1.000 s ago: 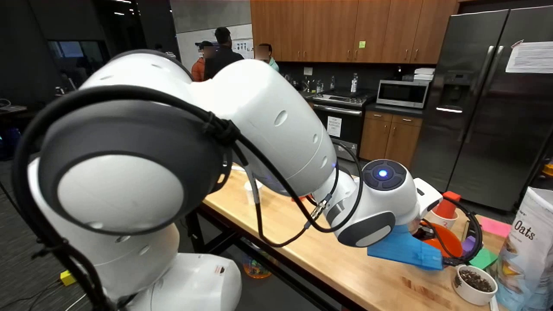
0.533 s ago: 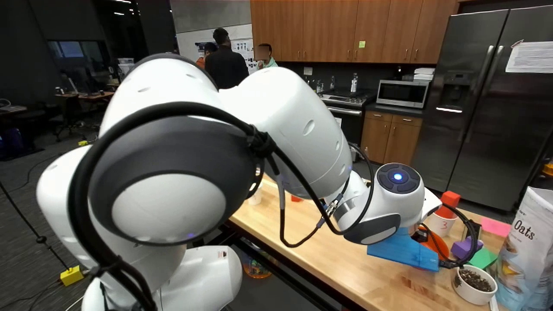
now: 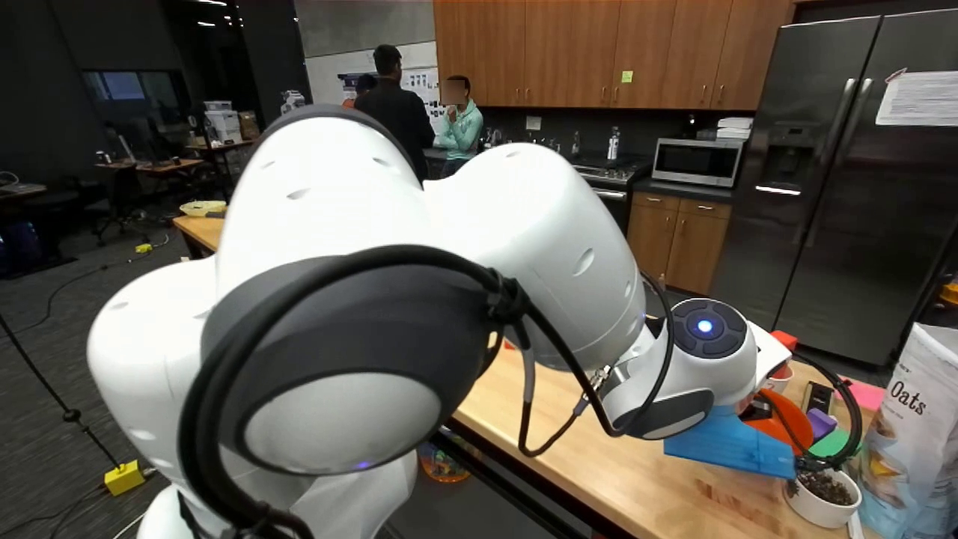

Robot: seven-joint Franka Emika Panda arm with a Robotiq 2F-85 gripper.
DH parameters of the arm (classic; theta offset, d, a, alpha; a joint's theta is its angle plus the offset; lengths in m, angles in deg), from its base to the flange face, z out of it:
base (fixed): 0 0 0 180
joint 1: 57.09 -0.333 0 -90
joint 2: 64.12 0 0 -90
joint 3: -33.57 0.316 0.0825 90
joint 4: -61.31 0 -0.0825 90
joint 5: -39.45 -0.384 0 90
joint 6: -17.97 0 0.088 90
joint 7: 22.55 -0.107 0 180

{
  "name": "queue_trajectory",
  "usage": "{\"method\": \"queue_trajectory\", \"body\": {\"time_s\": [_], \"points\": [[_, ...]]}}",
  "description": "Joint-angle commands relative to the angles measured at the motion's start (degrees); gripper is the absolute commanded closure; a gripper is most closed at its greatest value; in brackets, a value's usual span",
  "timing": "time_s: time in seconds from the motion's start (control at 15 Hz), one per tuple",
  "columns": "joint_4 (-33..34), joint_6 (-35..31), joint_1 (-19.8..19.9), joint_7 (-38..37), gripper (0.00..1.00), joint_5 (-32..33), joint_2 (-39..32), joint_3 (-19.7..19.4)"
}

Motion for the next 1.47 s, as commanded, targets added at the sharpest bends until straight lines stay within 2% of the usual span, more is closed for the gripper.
{"method": "queue_trajectory", "body": {"time_s": [0.0,0.4,0.47,0.53,0.6,0.73,0.8,0.87,1.0,1.4], "points": [[1.64,-3.64,-3.85,3.89,0.98,2.68,4.49,-3.08],[1.79,-10.67,-9.71,9.76,0.98,8.69,13.55,-7.30],[1.60,-12.10,-9.89,8.14,0.98,13.68,15.58,-7.97],[1.83,-12.96,-10.64,8.61,0.98,15.31,17.19,-8.69],[1.76,-13.71,-11.05,8.30,0.87,17.08,18.61,-9.19],[2.13,-14.47,-11.60,8.18,0.91,19.83,21.40,-10.21],[2.05,-14.73,-11.40,8.01,0.97,20.85,22.40,-10.38],[2.10,-14.58,-11.38,7.56,0.64,21.39,22.90,-10.62],[2.34,-14.31,-11.14,7.22,0.65,22.24,23.96,-11.01],[2.72,-13.77,-11.18,6.10,0.28,21.91,23.71,-11.19]]}}
